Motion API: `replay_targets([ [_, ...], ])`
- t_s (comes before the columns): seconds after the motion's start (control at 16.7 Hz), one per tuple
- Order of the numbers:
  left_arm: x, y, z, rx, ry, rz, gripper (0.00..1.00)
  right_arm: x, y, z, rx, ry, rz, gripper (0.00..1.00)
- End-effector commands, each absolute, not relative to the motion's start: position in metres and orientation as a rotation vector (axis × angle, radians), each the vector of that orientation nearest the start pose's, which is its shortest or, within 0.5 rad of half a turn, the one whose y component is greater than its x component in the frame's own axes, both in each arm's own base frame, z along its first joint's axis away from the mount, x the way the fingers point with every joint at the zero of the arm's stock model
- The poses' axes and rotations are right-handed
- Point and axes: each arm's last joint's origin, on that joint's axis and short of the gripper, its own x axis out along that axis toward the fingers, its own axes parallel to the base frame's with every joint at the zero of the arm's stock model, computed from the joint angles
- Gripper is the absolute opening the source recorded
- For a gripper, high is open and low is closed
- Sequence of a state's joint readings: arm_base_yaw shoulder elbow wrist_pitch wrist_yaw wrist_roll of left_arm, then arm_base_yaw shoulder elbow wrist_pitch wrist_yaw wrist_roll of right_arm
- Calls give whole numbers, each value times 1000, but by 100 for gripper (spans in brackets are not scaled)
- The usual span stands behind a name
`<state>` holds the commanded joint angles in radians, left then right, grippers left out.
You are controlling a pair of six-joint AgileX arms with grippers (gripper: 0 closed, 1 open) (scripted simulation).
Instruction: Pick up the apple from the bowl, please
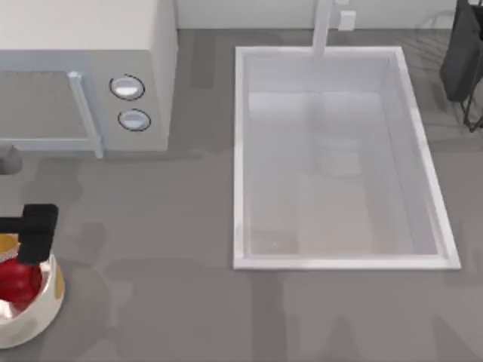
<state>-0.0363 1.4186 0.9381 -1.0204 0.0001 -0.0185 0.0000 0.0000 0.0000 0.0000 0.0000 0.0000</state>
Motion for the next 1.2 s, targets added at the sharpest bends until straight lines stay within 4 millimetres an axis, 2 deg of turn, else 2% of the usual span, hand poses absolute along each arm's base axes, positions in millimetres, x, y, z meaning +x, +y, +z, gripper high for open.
replay_targets([
  [0.18, 247, -8, 199, 16, 1570, -16, 100, 106, -1, 160, 0, 0, 0, 100],
  [0.54, 247, -7, 195, 12, 1571, -12, 100, 106, -1, 160, 0, 0, 0, 100],
  [0.66, 249, -7, 180, 13, 1576, -13, 100, 106, -1, 160, 0, 0, 0, 100],
  [0.9, 254, -8, 136, 14, 1557, -14, 100, 106, -1, 160, 0, 0, 0, 100],
  [1.08, 251, -8, 105, 15, 1556, -15, 100, 106, -1, 160, 0, 0, 0, 100],
  [1.2, 247, -8, 93, 16, 1568, -16, 100, 106, -1, 160, 0, 0, 0, 100],
])
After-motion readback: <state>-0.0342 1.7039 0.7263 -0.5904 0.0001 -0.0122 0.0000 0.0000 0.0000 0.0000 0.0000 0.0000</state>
